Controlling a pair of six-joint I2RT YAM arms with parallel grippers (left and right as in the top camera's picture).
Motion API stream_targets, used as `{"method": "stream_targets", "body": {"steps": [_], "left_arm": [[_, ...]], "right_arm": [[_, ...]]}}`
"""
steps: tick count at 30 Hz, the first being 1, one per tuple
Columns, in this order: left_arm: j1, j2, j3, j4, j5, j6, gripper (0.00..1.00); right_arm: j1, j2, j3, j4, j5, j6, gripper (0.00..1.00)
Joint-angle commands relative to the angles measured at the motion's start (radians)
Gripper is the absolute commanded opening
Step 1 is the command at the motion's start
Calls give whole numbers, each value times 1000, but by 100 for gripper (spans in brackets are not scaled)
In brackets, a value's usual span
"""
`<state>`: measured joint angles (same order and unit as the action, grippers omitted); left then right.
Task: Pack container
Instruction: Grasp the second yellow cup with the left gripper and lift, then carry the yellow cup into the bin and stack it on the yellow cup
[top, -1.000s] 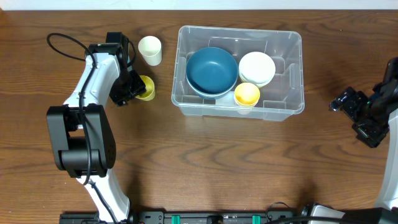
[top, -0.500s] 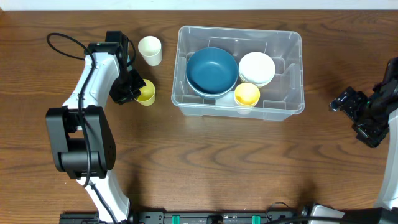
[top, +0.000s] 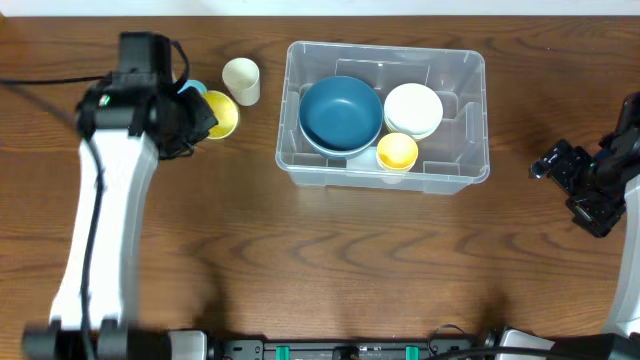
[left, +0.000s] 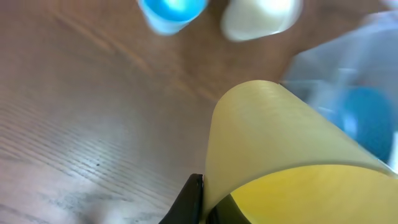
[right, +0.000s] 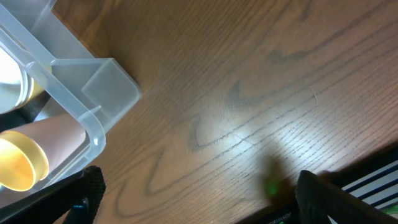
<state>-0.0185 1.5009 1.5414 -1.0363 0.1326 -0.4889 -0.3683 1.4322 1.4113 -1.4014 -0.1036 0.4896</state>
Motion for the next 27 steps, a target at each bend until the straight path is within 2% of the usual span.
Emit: {"method": "stream_targets", "body": {"steps": [1,6,11,19,27], "left_arm": [[-53,-108,4,2,18,20,6],[-210,-221,9,57,16,8,6],[-373,-211,59,101,13,4,6],[-561,-43,151,153,-48,-3,6],[-633,182,236,183,-48,-2,6]], "right_arm": [[-5,-11,0,-1,-2,11,99],[-5,-11,0,-1,-2,11,99],[-5,-11,0,-1,-2,11,99],[-5,-11,0,-1,-2,11,99],[-5,-11,0,-1,-2,10,99]]}}
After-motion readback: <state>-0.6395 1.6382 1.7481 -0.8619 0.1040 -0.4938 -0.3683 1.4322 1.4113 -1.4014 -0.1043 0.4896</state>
